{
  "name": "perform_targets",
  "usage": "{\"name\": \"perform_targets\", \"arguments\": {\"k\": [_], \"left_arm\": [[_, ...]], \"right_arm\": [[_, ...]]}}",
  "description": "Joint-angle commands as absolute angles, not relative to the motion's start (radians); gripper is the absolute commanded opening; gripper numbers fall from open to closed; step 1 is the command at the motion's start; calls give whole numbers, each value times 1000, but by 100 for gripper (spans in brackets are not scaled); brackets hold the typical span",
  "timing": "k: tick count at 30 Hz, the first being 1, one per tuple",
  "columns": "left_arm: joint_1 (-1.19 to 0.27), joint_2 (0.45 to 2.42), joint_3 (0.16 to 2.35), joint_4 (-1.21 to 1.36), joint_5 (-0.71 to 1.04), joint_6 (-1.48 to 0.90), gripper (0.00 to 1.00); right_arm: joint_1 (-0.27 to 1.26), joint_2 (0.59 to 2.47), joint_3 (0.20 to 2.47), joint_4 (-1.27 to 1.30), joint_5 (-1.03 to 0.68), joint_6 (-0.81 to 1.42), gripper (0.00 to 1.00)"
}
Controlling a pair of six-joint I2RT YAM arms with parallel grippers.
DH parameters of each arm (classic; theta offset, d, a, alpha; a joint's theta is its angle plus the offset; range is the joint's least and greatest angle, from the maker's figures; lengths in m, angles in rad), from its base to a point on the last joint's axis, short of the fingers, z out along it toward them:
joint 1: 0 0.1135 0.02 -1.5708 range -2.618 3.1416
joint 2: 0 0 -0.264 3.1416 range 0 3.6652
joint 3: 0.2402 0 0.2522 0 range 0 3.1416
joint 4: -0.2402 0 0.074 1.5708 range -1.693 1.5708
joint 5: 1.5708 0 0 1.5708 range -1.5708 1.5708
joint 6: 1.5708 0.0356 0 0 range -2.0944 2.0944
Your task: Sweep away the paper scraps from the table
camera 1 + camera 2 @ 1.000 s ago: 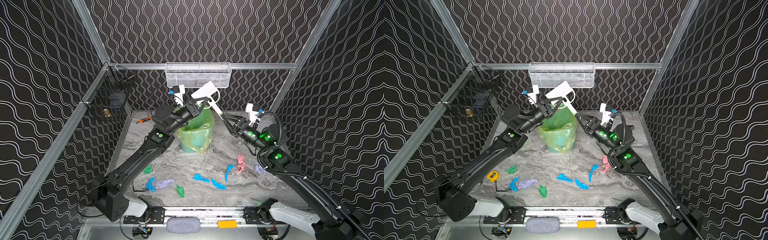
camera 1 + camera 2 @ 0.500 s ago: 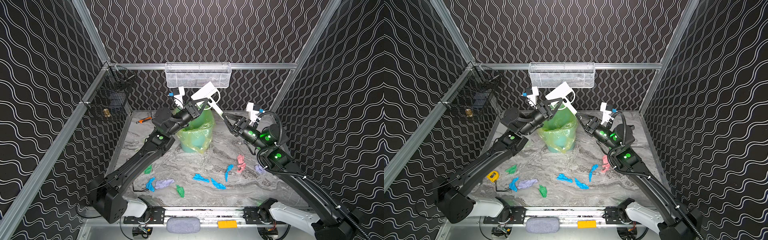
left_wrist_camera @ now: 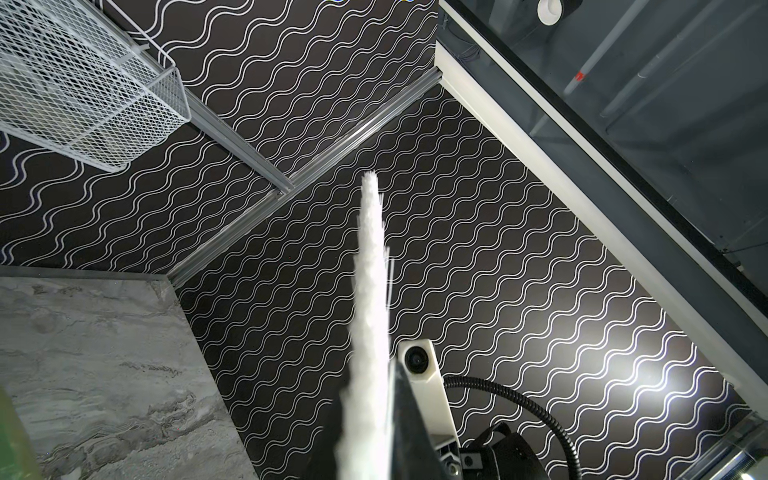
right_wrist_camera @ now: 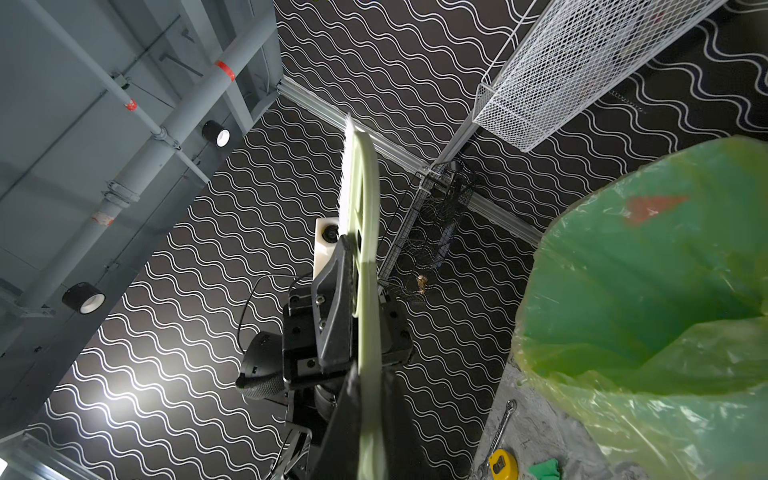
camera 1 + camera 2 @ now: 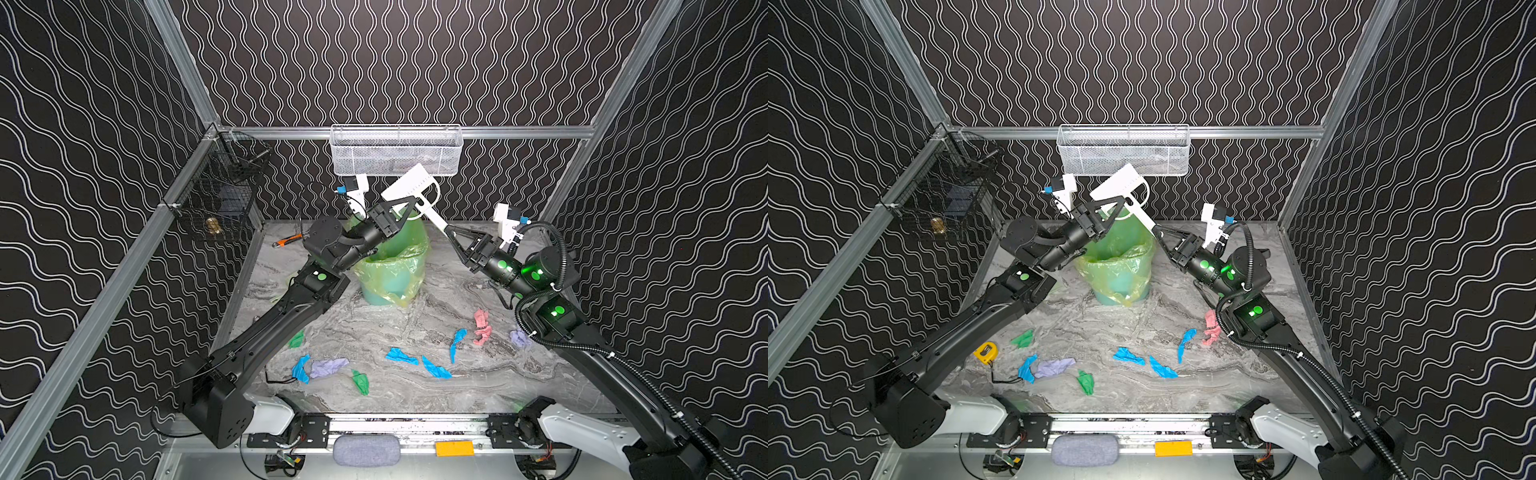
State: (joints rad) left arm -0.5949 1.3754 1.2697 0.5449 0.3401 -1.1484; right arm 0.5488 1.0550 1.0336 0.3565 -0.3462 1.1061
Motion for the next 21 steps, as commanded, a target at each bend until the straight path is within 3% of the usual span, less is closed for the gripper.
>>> {"name": "perform_targets", "arguments": {"k": [1, 4, 12, 14, 21], "left_arm": [[-598, 1374, 1272, 553, 367, -1125, 15], [-597, 1371, 1279, 529, 374, -1114, 46], [-596, 1290, 1264, 287, 385, -1020, 92], [-595, 1253, 1262, 181, 374, -974, 99], [-593, 1147, 1366, -360, 257, -749, 99]], "right_arm": [[550, 1045, 1046, 379, -344, 1109, 0], [548, 1029, 1049, 347, -319, 1098, 0], [488, 994, 1103, 183, -334, 1048, 0], [470, 983, 1117, 133, -341, 1033, 0], [404, 935, 1146, -52, -369, 988, 0]]}}
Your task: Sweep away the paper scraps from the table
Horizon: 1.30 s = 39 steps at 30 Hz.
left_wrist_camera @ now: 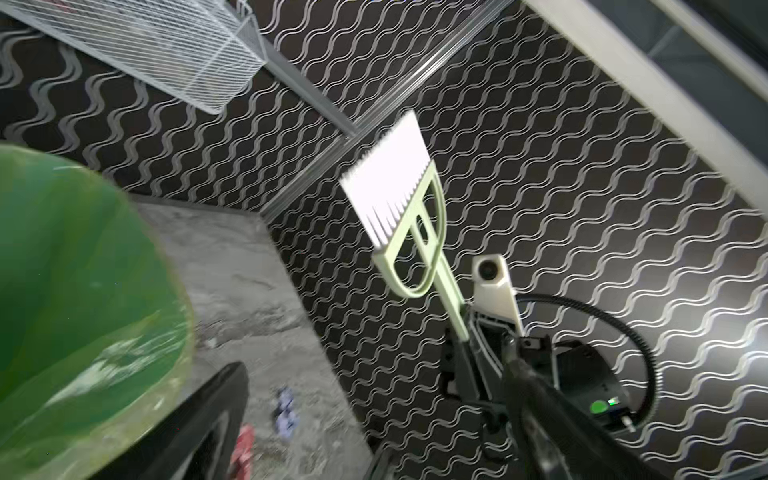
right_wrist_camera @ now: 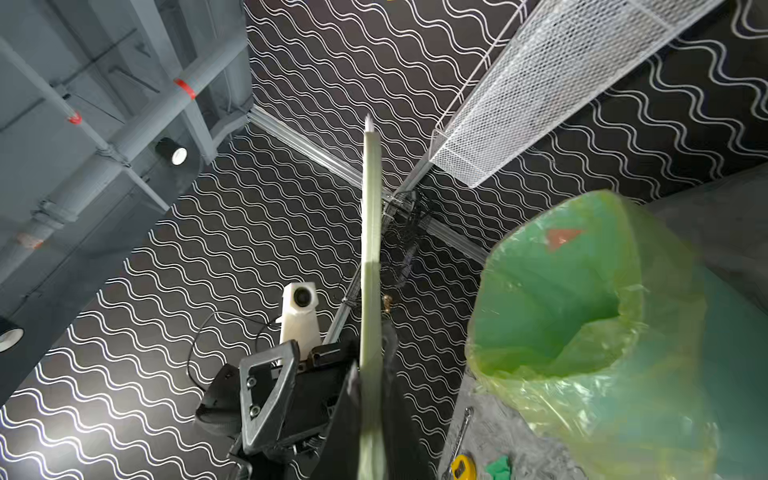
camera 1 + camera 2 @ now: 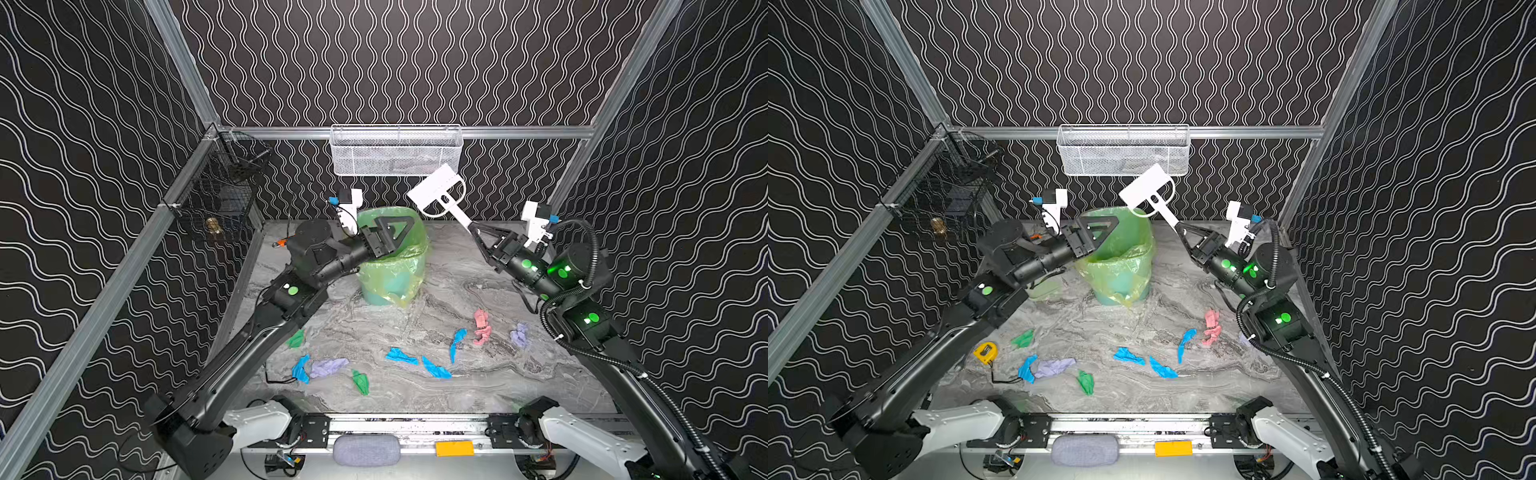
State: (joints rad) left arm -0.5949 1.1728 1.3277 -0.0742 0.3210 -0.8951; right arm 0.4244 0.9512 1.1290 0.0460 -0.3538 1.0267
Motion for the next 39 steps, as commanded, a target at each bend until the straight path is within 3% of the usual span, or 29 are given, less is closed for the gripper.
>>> {"name": "perform_targets", "arguments": {"k": [1, 10, 18, 29, 34, 39], "left_arm": [[-591, 1136, 1376, -416, 242, -728, 99], [-563, 1082, 1427, -883, 91, -591, 99], [-234, 1186, 1462, -1152, 86, -332, 99], [110, 1407, 1358, -1038, 107, 28, 99], [159, 1603, 1406, -963, 165, 65, 99], [179, 1772, 1484, -937, 82, 140, 99]], "right_arm": [[396, 928, 1147, -77, -374, 983, 0], [312, 871, 1186, -356, -424, 897, 0], [283, 839, 1223, -542, -427, 829, 0], [254, 828, 1316, -747, -405, 769, 0], [253, 821, 1318, -770, -407, 778, 0], [251, 807, 1328, -806, -386, 770, 0]]}}
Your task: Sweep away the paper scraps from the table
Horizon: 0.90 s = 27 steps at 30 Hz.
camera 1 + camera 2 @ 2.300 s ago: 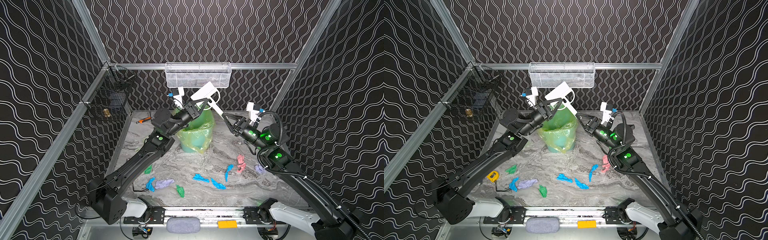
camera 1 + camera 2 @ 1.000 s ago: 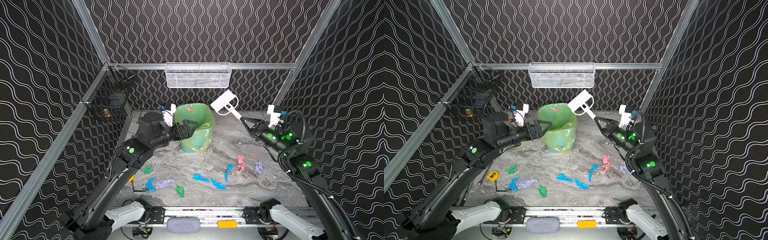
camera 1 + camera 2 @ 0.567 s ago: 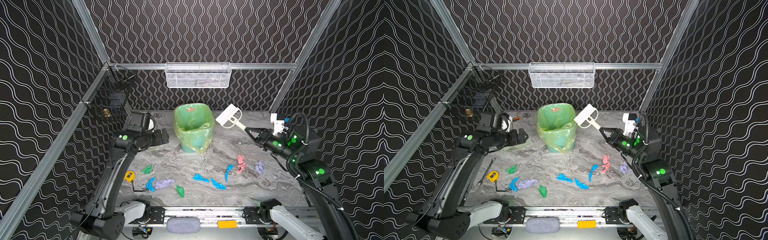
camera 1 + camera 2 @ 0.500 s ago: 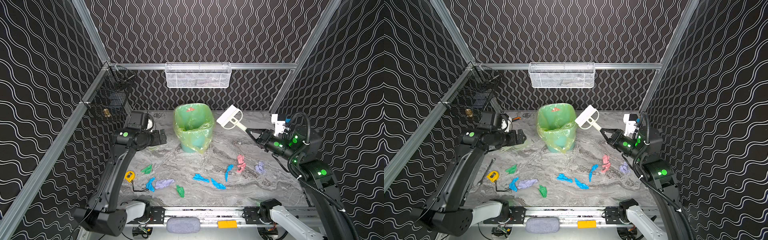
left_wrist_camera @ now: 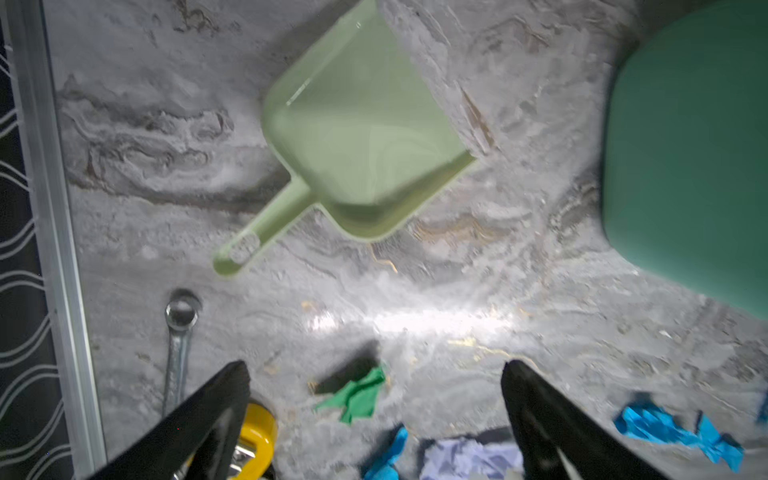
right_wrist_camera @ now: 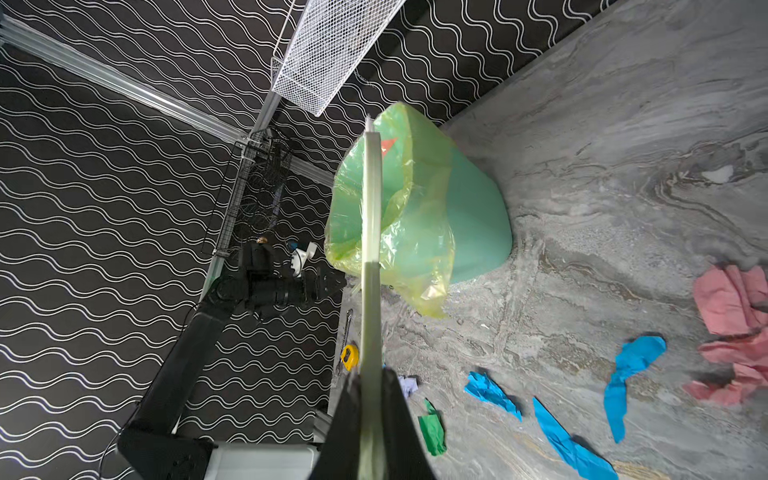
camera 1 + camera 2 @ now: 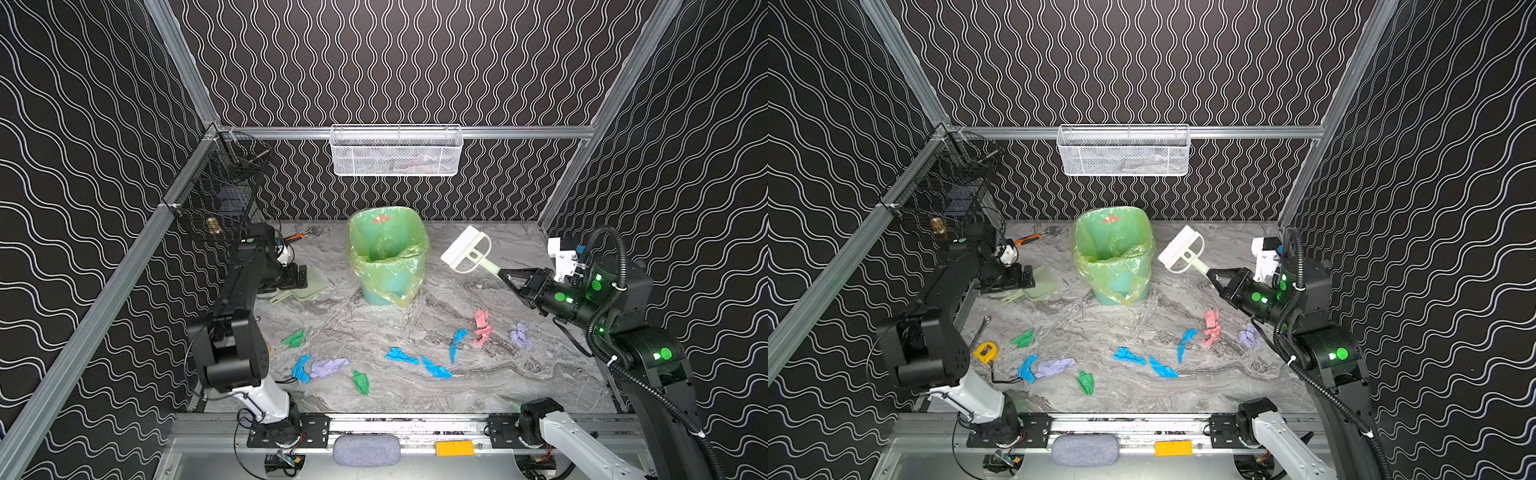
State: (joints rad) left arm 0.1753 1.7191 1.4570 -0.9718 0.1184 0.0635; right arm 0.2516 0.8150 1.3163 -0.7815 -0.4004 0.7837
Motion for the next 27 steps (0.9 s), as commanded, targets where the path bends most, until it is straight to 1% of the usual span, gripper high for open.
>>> {"name": "perform_targets", "arguments": {"k": [1, 8, 13, 15, 20, 27], "left_arm": [[180, 1793, 1489, -923, 66, 147, 99], [189, 1952, 1559, -857, 78, 191, 99], [198, 2020, 1616, -847, 77, 214, 99], [211, 2044, 1630, -850, 105, 212, 99], [234, 2048, 1602, -853, 182, 200, 99], [247, 2023, 1543, -856, 214, 180, 99]], "right_arm": [[251, 803, 1327, -807, -387, 771, 0], [249, 796, 1339, -837, -383, 756, 0], [249, 802, 1359, -853, -374, 744, 0], [250, 808, 1366, -857, -372, 741, 0], [250, 820, 1390, -872, -358, 727, 0], [249, 825, 1409, -880, -353, 724, 0]]}}
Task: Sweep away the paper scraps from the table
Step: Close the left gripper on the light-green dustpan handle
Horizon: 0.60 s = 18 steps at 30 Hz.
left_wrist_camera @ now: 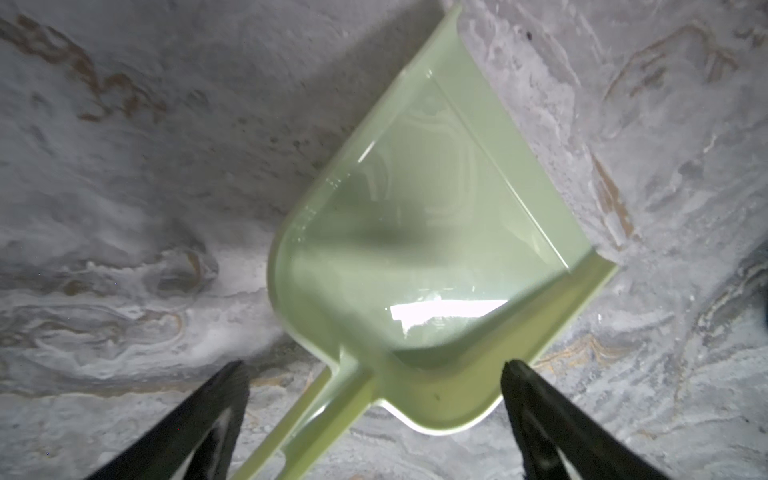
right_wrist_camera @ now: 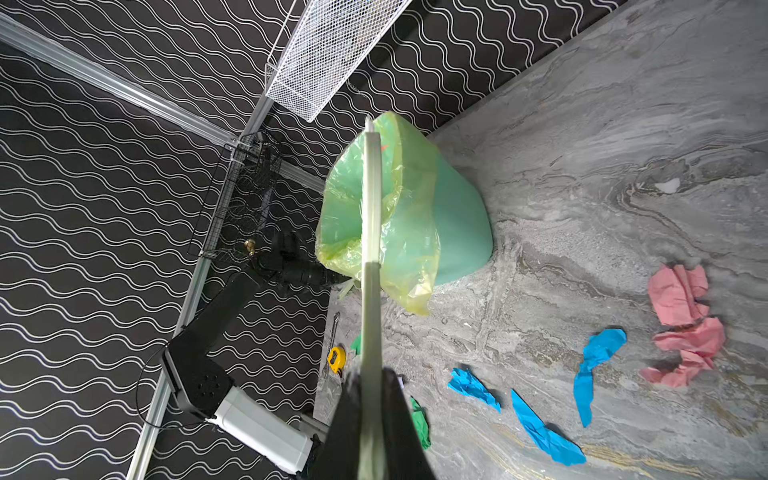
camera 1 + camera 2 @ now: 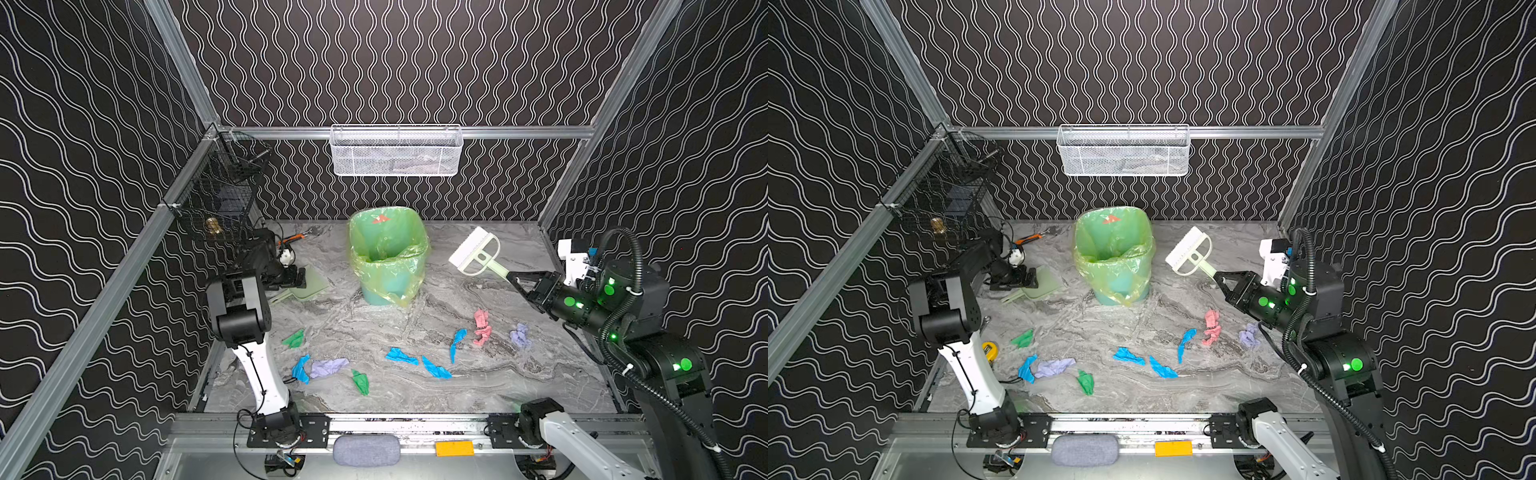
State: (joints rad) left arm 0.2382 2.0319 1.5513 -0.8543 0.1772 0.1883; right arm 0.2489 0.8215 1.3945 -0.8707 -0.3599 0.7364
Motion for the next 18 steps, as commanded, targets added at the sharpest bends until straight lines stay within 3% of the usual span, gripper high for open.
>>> {"name": "perform_targets", "arguments": {"k": [1, 18], "left_arm": [[247, 2023, 1539, -860, 214, 178, 99], [254, 1959, 1466, -881, 276, 150, 99]], "right_arm": [[249, 825, 1412, -882, -353, 721, 0], [249, 798, 1447, -925, -339, 704, 0]]}}
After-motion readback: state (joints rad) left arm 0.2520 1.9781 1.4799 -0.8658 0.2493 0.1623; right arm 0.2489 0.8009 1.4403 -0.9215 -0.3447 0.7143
